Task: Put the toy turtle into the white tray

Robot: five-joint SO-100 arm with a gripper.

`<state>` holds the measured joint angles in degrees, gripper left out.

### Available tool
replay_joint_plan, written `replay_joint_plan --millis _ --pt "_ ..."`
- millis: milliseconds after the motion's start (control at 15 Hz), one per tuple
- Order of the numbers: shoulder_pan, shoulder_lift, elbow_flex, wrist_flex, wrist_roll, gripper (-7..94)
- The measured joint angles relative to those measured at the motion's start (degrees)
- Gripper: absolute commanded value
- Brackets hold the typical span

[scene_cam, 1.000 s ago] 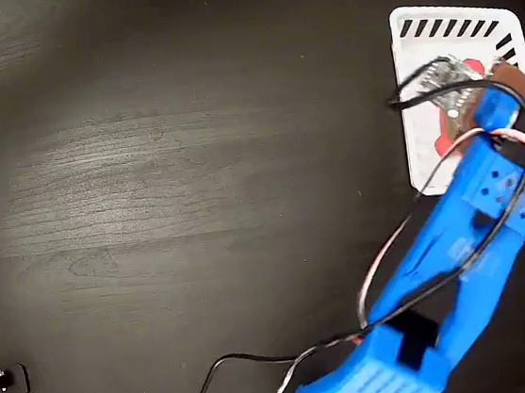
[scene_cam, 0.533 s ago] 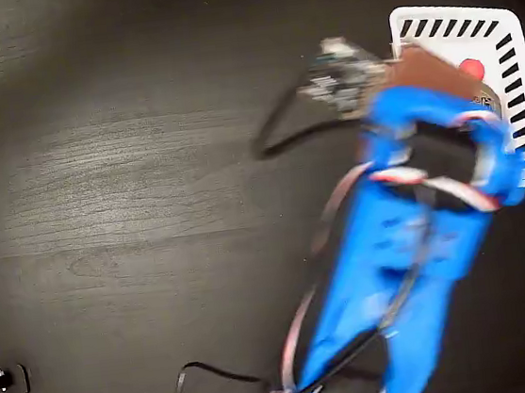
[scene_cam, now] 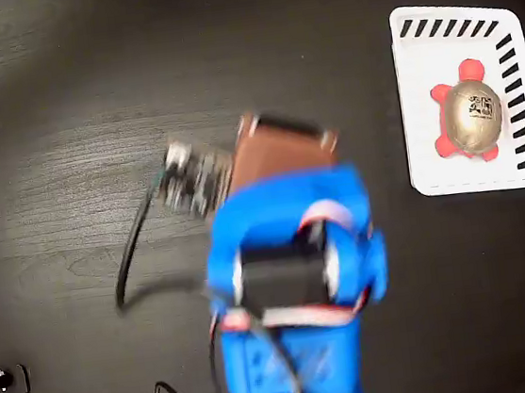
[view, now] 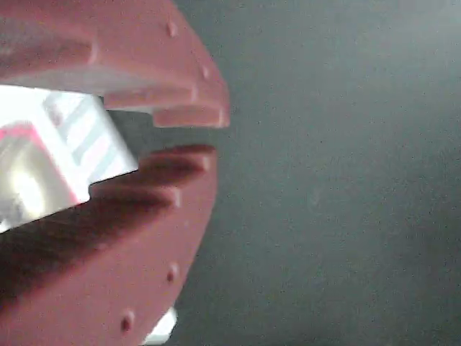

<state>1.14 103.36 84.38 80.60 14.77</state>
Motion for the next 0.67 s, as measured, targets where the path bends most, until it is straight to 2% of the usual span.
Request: replay_joint_plan --millis 267,667 --pt "-3.78 20.57 26.19 -7.29 -1.58 -1" --pt "-4.31 51.94 55.37 -8.70 -3.78 -1"
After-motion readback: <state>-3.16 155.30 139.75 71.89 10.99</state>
